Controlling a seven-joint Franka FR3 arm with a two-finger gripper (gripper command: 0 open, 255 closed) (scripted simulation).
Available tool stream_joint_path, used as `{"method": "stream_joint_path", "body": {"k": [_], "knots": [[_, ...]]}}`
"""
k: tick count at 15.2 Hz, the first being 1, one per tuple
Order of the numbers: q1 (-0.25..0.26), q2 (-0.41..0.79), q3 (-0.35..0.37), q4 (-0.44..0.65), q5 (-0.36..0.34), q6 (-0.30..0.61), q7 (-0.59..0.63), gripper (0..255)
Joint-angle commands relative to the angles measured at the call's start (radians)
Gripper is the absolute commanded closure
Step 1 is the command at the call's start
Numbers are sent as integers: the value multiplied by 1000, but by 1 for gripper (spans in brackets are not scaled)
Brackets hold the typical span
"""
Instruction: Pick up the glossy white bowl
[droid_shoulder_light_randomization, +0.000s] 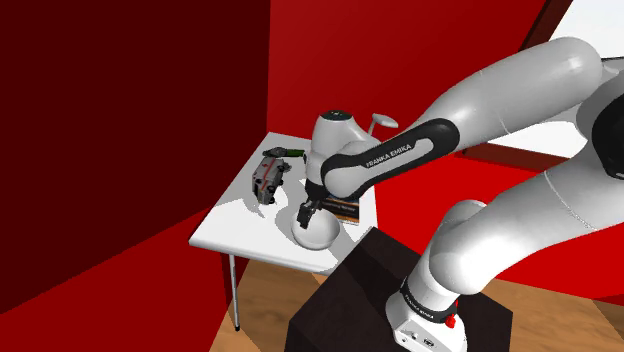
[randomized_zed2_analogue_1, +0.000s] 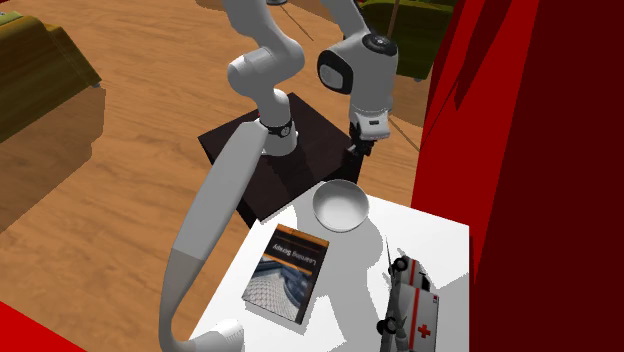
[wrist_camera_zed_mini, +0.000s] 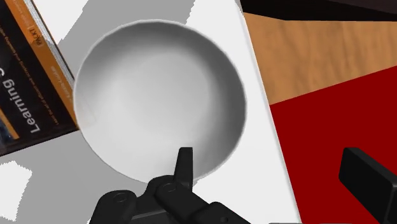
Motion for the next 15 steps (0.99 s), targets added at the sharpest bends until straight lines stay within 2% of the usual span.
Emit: {"method": "stream_joint_path", "body": {"k": [1, 4, 11, 13, 14, 15], "knots": [[-8, 81, 14, -16, -16, 99, 9, 0], [-27, 194, 35, -25, -53, 220, 34, 0], [-57, 322, 52, -34, -111, 356, 80, 0], [-60, 333, 53, -34, -119, 367, 85, 0], [-58, 329, 54, -37, -117, 364, 85, 255], [-58, 328, 53, -37, -116, 364, 84, 255]]}}
